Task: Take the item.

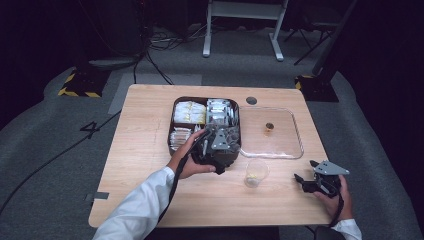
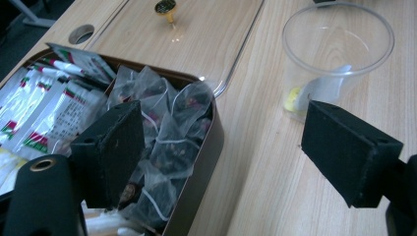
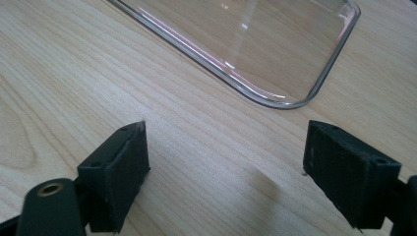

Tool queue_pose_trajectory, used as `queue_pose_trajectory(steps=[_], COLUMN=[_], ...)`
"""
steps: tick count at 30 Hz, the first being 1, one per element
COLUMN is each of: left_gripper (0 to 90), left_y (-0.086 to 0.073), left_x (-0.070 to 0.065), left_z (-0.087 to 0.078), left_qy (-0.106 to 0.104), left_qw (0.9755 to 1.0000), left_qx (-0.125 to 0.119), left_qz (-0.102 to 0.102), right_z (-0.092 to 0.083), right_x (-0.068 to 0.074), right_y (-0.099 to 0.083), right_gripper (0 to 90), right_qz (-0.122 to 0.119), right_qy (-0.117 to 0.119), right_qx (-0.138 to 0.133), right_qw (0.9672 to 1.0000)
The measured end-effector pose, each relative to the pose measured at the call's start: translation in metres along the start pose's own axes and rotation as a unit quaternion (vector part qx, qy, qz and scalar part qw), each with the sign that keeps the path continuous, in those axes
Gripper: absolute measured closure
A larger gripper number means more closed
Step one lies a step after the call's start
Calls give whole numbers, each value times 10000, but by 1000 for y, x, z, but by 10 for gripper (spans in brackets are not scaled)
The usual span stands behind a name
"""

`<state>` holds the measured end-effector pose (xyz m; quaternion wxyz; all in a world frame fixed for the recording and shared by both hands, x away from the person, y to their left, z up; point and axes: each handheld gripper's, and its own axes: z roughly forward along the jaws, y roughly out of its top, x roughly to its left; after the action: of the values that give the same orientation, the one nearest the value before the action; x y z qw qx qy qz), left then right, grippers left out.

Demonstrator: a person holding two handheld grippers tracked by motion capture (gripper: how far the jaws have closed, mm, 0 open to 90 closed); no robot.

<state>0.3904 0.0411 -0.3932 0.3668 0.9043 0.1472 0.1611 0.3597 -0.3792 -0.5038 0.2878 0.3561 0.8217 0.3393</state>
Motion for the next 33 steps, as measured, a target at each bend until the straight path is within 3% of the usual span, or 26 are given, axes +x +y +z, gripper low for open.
queue_pose_trajectory(steps=[6, 23, 33], left_gripper=[168, 171, 167], left_y=[-14, -55, -82], left_x=[1, 2, 0], left_z=[-6, -27, -42], left_qy=[151, 527, 846], left_qw=[9997, 9976, 9944], left_qx=[215, 435, 594], left_qz=[24, -146, -238], right_z=[0, 0, 0], right_x=[0, 0, 0], right_y=[0, 0, 0], right_gripper=[176, 176, 176], right_qz=[-4, 12, 14], right_qy=[-3, 6, -9], right_qx=[-1, 2, 3], right_qw=[10000, 10000, 10000])
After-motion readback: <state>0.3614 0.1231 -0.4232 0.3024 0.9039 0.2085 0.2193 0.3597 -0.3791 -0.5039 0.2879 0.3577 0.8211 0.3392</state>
